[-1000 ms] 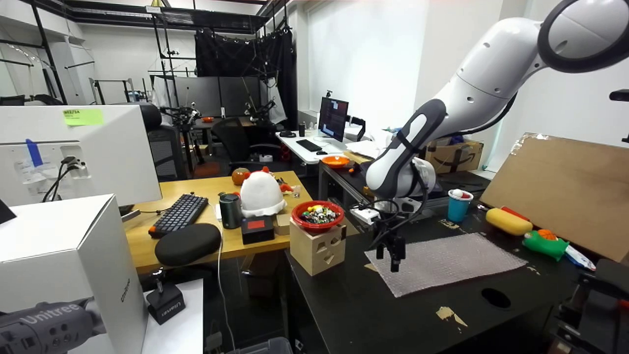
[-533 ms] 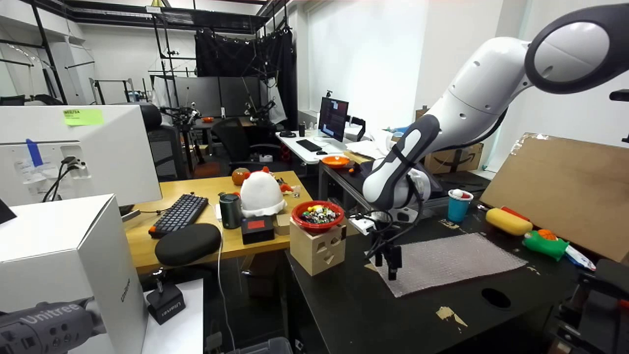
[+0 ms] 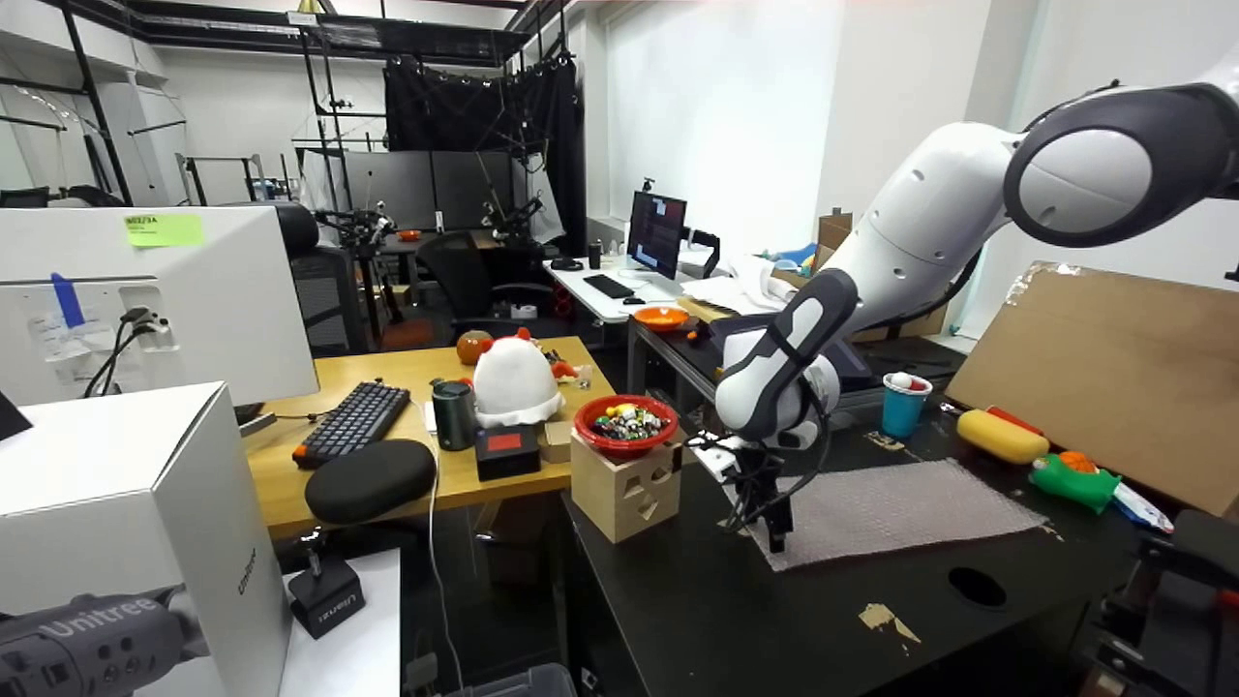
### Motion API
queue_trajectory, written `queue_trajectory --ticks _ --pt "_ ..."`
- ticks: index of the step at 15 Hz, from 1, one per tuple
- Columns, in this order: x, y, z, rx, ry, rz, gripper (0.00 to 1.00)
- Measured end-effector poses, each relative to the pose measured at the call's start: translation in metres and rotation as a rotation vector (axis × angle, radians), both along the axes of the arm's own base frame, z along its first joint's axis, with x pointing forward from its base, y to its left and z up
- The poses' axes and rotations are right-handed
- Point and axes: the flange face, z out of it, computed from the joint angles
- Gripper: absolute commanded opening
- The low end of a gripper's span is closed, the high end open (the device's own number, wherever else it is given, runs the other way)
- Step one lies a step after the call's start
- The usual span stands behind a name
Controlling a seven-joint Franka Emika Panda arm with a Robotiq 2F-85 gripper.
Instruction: Fold the bubble wrap.
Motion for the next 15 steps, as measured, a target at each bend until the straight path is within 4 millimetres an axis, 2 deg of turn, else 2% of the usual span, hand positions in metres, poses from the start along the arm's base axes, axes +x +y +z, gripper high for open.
queue_trajectory --ticks 2,5,6,8,10,11,15 --pt "0.007 -0.001 0.004 -0.02 -0.012 0.022 0.69" --pt "0.015 0.005 0.01 -0.041 -0.03 0.062 0.44" --pt "0.019 0.007 0.013 -0.05 -0.041 0.076 0.85" --pt "0.027 0.011 0.02 -0.077 -0.072 0.106 0.84" --pt "0.034 0.011 0.03 -0.11 -0.107 0.126 0.96" --pt "0.038 0.008 0.037 -0.13 -0.125 0.126 0.99" --pt "0.041 -0.02 0.046 -0.178 -0.139 0.084 1.0"
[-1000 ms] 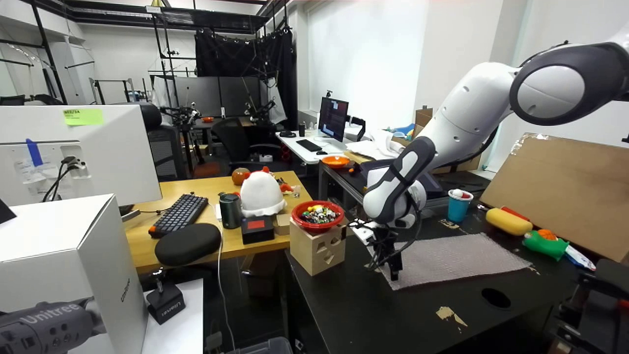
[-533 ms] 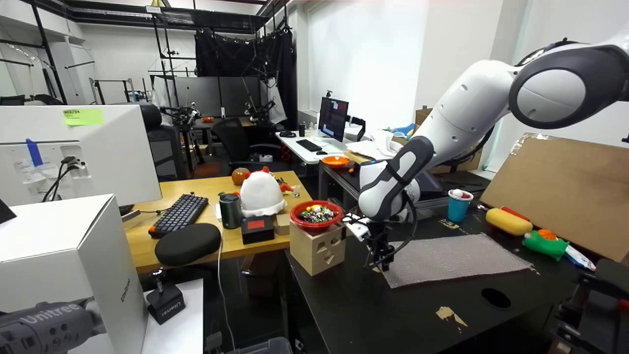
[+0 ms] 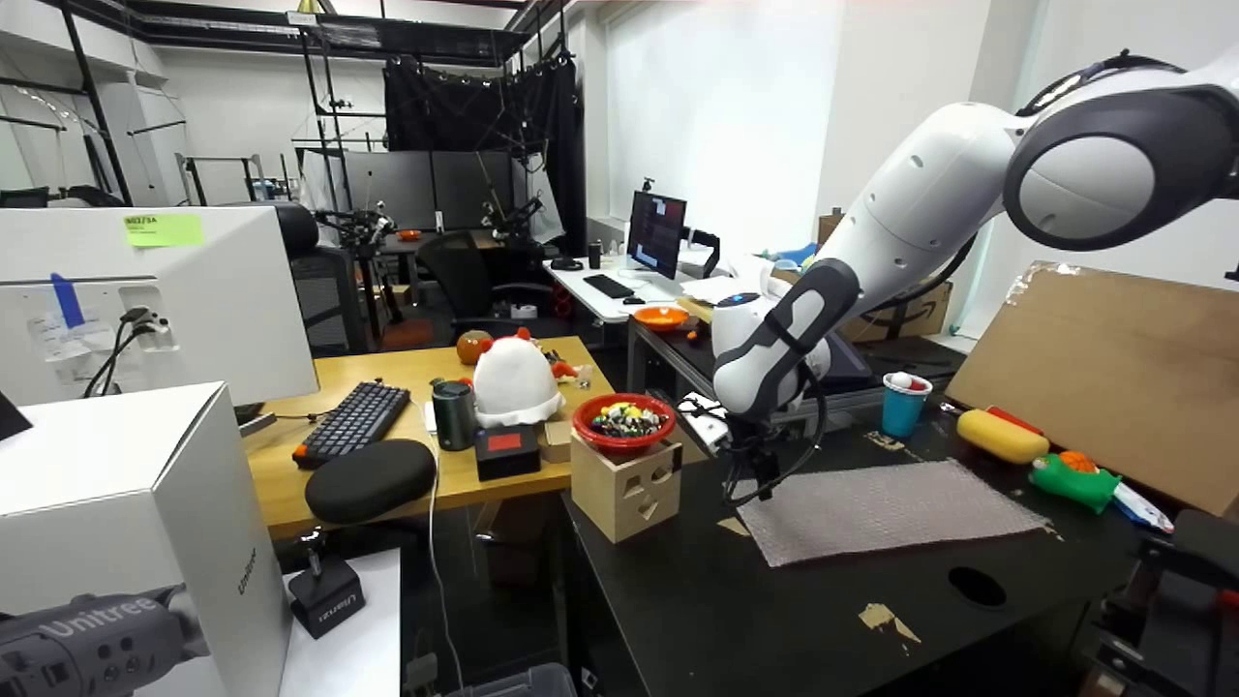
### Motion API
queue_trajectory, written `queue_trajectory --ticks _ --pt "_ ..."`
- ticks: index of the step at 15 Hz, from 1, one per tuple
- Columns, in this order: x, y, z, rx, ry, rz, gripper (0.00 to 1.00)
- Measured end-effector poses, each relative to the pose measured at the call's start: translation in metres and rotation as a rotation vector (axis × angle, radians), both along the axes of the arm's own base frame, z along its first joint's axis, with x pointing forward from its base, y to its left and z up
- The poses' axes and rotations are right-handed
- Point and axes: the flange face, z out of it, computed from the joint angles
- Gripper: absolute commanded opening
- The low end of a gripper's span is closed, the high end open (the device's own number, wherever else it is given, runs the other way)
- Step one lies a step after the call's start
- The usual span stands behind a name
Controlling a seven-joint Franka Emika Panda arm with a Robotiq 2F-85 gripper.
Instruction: Fold the bubble wrap.
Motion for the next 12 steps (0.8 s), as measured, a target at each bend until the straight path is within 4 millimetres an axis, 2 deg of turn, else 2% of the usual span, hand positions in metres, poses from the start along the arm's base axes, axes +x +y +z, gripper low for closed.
queue_trajectory --ticks 4,12 --pt "-0.004 -0.016 -0.003 -0.002 0.006 -0.034 1.0" --pt "-0.007 -0.011 -0.011 0.012 0.0 -0.103 1.0"
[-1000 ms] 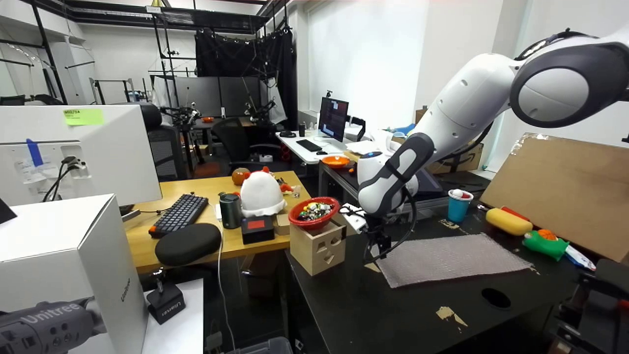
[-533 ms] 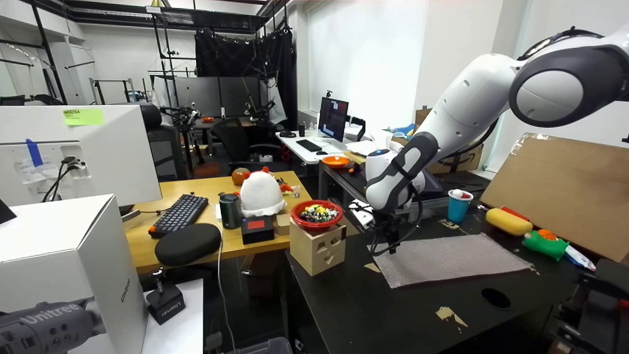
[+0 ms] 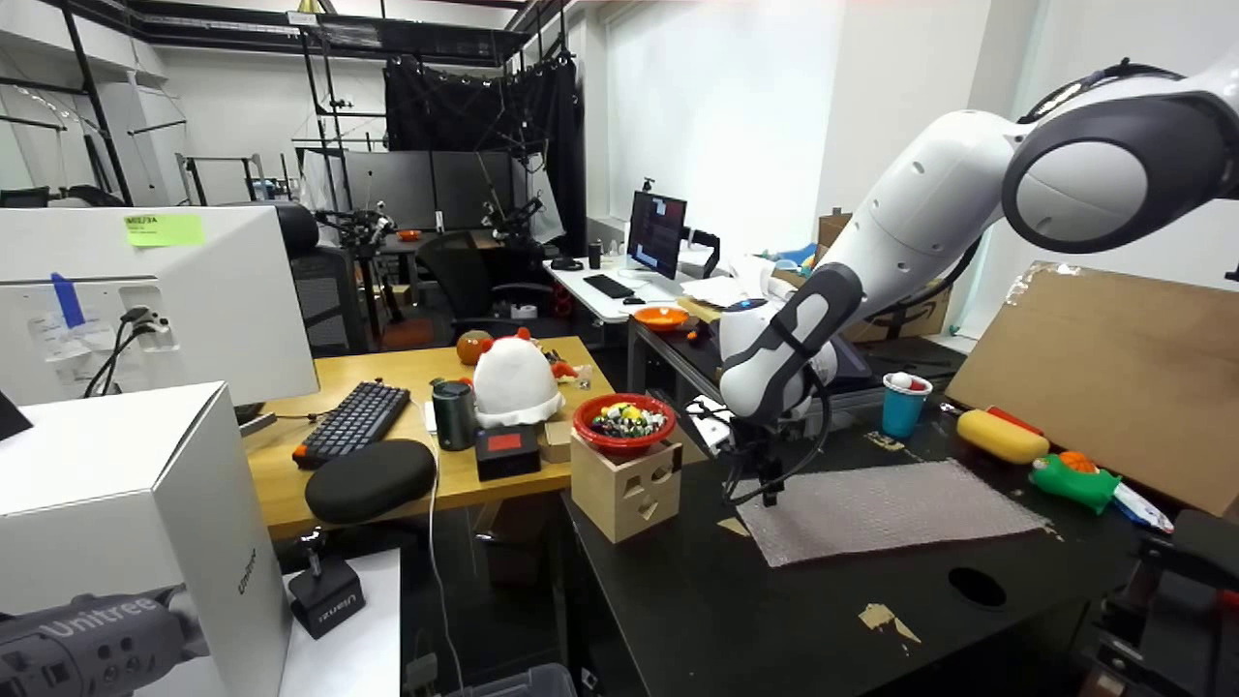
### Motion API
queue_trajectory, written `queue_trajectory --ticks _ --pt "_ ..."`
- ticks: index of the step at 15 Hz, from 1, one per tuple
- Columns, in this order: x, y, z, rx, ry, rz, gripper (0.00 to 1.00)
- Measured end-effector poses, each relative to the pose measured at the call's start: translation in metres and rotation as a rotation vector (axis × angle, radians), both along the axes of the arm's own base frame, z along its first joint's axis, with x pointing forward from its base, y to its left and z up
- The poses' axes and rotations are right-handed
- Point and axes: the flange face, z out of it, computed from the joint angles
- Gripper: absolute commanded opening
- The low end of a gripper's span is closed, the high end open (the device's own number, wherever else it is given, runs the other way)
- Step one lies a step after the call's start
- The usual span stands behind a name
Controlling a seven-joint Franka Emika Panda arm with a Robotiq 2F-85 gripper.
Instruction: Fold the bubble wrap.
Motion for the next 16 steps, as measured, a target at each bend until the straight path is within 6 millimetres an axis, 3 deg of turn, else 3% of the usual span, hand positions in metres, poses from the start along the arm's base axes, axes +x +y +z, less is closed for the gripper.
queue_trajectory --ticks 7,9,10,12,16 --pt "-0.019 0.007 -0.047 0.153 -0.033 -0.102 1.0" --pt "-0.02 0.004 -0.05 0.154 -0.038 -0.107 0.99" --pt "-0.02 0.004 -0.05 0.154 -0.038 -0.107 0.75" --pt "-0.019 0.004 -0.05 0.154 -0.038 -0.103 0.7" --pt "-0.018 0.006 -0.047 0.156 -0.04 -0.071 0.38"
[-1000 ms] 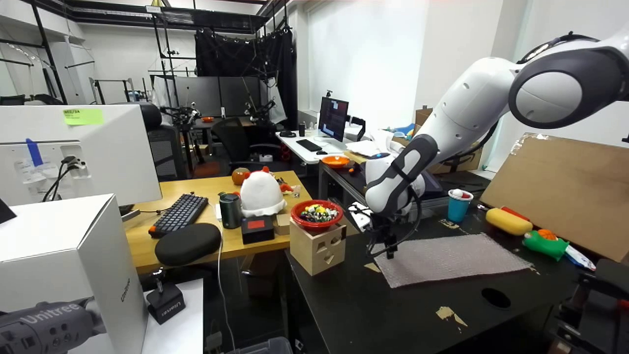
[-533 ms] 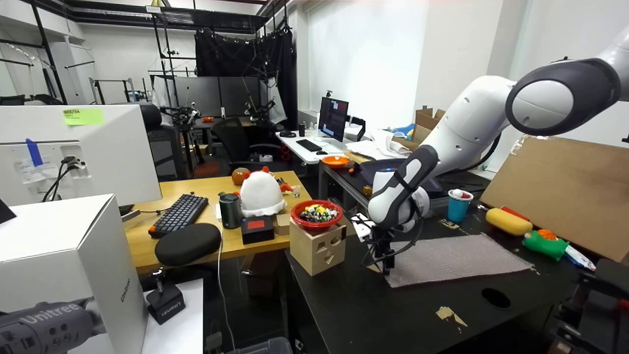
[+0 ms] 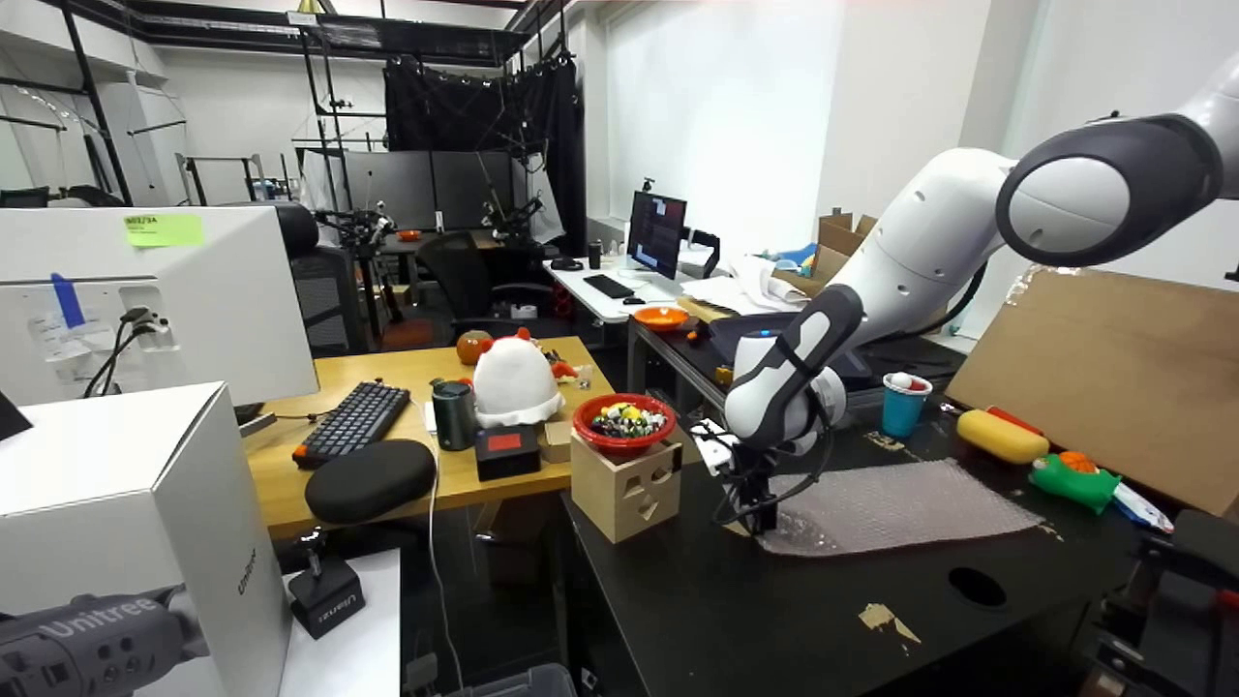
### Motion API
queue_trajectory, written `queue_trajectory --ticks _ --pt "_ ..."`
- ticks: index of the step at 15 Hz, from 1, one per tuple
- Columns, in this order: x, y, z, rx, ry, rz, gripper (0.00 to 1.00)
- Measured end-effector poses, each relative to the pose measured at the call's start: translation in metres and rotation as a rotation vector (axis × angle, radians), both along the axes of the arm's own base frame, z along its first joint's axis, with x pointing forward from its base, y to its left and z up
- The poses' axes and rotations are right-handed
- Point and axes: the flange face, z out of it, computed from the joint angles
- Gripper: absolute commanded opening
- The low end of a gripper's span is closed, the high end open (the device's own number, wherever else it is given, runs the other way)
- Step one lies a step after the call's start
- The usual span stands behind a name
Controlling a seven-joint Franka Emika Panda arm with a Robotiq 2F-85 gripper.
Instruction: Fold the bubble wrap.
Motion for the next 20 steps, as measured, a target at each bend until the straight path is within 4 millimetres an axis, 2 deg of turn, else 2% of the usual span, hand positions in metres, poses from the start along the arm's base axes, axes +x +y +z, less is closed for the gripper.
queue_trajectory --ticks 3,5,7,11,17,20 --pt "0.004 0.003 0.008 -0.002 -0.018 0.014 0.16" --pt "0.01 0.005 0.025 -0.004 -0.064 0.034 0.01" --pt "0.016 0.014 0.053 0.009 -0.157 0.063 0.0" --pt "0.017 0.033 0.125 0.077 -0.353 0.101 0.01" --pt "-0.014 0.06 0.23 0.224 -0.57 0.104 0.01" --pt "-0.02 0.068 0.273 0.338 -0.652 0.094 0.01"
